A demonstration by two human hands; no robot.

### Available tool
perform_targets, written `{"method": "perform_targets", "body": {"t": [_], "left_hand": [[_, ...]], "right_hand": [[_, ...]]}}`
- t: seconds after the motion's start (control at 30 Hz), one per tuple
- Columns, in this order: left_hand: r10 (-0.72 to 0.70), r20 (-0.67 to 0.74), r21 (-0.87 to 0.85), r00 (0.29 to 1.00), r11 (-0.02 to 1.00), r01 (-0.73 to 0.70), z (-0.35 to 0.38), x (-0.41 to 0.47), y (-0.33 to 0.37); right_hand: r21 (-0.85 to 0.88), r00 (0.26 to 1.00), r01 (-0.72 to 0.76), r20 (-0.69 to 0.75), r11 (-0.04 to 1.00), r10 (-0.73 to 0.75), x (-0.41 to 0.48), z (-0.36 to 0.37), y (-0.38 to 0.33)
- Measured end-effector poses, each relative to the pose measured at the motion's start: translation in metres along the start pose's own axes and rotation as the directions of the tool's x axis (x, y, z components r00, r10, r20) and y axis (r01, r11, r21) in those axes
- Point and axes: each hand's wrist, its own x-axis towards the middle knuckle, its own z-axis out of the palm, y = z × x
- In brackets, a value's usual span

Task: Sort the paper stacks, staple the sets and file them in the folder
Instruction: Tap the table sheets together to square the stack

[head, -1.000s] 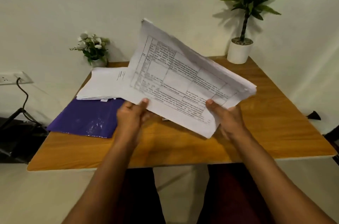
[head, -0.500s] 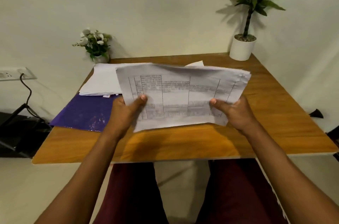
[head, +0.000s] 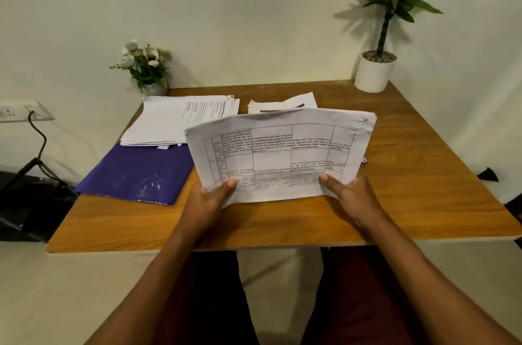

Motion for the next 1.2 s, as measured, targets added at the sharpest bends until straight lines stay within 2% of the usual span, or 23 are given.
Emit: {"method": "perform_targets", "body": {"t": [0.1, 0.27, 0.37, 0.43, 0.47, 0.5, 0.57, 0.6, 0.67, 0.8, 0.97, 1.1, 1.2], "left_hand": [[0.036, -0.065, -0.023, 0.997, 0.999, -0.037, -0.003, 0.003, 0.003], [0.016, -0.005, 0.058, 1.0, 0.998, -0.016, -0.001, -0.001, -0.007], [-0.012, -0.021, 0.049, 1.0, 0.999, 0.013, 0.0, 0.002, -0.008], [-0.041, -0.047, 0.001, 0.998, 0.999, 0.041, 0.001, 0.003, -0.008], [-0.05, -0.078, -0.045, 0.996, 0.998, 0.047, 0.002, 0.003, -0.006], [-0.058, -0.11, -0.096, 0.992, 0.994, 0.048, 0.005, 0.002, -0.005], [-0.067, -0.15, -0.23, 0.986, 0.973, 0.031, 0.016, -0.002, 0.003], [-0.084, -0.154, -0.306, 0.985, 0.951, 0.033, 0.024, -0.005, 0.007], [-0.126, -0.12, -0.426, 0.985, 0.902, 0.064, 0.045, -0.009, 0.014], [-0.19, -0.017, -0.543, 0.982, 0.826, 0.151, 0.085, -0.018, 0.018], [-0.22, -0.017, -0.475, 0.975, 0.86, 0.186, 0.067, -0.008, 0.021], [-0.133, -0.117, -0.294, 0.984, 0.951, 0.093, 0.017, 0.019, 0.036], [-0.032, -0.007, -0.126, 0.999, 0.991, 0.031, -0.003, 0.03, 0.052]], "right_hand": [[0.011, 1.0, 0.01, -0.026, 1.0, -0.01, 0.004, 0.0, -0.007], [-0.055, 1.0, -0.016, 0.005, 0.998, 0.016, 0.0, 0.002, 0.006], [-0.031, 0.999, -0.042, -0.01, 0.999, 0.041, 0.002, 0.001, 0.006], [0.092, 0.995, -0.066, -0.074, 0.994, 0.073, 0.002, 0.004, 0.003], [0.219, 0.988, -0.079, -0.115, 0.973, 0.106, 0.003, 0.006, 0.001], [0.384, 0.981, -0.083, -0.133, 0.92, 0.144, 0.003, 0.008, -0.001], [0.666, 0.98, -0.073, -0.091, 0.742, 0.178, 0.002, 0.018, -0.008], [0.736, 0.982, -0.086, -0.051, 0.672, 0.182, 0.001, 0.025, -0.013], [0.781, 0.986, -0.12, 0.024, 0.613, 0.164, -0.001, 0.043, -0.024], [0.756, 0.993, -0.067, -0.014, 0.651, 0.119, 0.001, 0.072, -0.048], [0.629, 0.998, 0.002, -0.055, 0.777, 0.042, 0.009, 0.055, -0.055], [0.496, 0.998, 0.041, -0.052, 0.867, -0.017, 0.008, 0.03, -0.057], [0.322, 0.997, 0.073, -0.048, 0.944, -0.06, 0.009, 0.017, -0.06]]}}
